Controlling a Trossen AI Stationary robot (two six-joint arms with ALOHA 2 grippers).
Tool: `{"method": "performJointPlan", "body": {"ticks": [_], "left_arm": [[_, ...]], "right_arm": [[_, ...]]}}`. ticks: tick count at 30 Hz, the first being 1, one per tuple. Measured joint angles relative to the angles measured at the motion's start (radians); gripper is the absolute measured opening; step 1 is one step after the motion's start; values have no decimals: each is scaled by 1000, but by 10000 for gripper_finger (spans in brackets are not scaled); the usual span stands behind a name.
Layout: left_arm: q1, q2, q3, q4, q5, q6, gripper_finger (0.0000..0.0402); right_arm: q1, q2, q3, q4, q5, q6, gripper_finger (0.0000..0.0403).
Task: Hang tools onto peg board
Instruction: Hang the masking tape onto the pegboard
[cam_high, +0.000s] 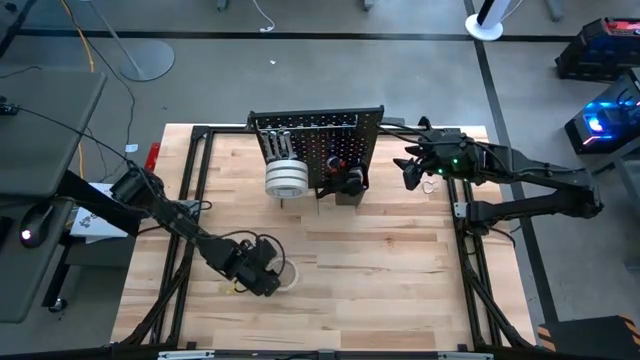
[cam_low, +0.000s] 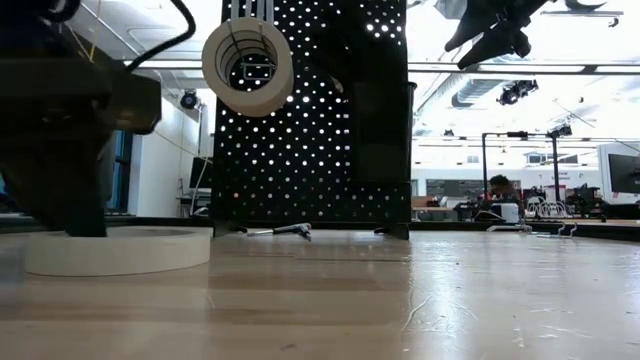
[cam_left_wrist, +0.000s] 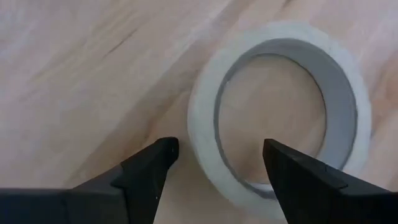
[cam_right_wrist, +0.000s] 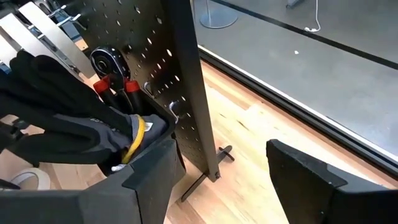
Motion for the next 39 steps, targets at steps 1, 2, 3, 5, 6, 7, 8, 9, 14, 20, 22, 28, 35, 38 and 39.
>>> {"method": "performJointPlan", "body": {"ticks": [1, 2, 3, 5, 6, 7, 8, 9, 14, 20, 22, 28, 35, 38, 39], "left_arm": [[8, 17, 2, -7, 16, -24, 256], [14, 34, 7, -21, 29, -56, 252], [20, 40, 8, -29, 37, -85, 242], [28, 41, 20, -68, 43, -116, 198], [31, 34, 33, -103, 48, -113, 163], [32, 17, 48, -140, 55, -103, 122], [32, -2, 61, -168, 54, -81, 72], [31, -24, 80, -213, 49, -65, 40], [7, -189, 199, -418, -229, -59, 28], [25, -282, 335, -536, -557, 262, 28], [52, -274, 364, -547, -595, 386, 28], [105, -271, 467, -543, -764, 655, 28], [106, -272, 545, -541, -888, 836, 28], [106, -271, 550, -538, -887, 837, 28], [106, -273, 550, -540, -890, 837, 28]], "right_arm": [[0, 0, 0, -1, 0, 0, 240], [0, 0, 0, -1, 0, 0, 240], [0, 0, 0, -3, 0, 0, 240], [0, 0, 0, -6, 0, 0, 240], [0, 0, 0, -6, 0, 0, 240], [0, 0, 0, -7, 0, 0, 240], [0, 0, 0, -6, 0, 0, 240], [0, 0, 0, -6, 0, 0, 240], [0, 0, 0, -6, 2, 5, 240], [0, 0, 0, -2, 11, 24, 240], [0, 0, 0, -2, 11, 38, 240], [0, 0, 0, -2, 6, 73, 240], [0, 0, 0, -3, 3, 78, 240], [0, 0, 0, -4, 3, 76, 240], [0, 0, 0, -4, 3, 75, 240]]}}
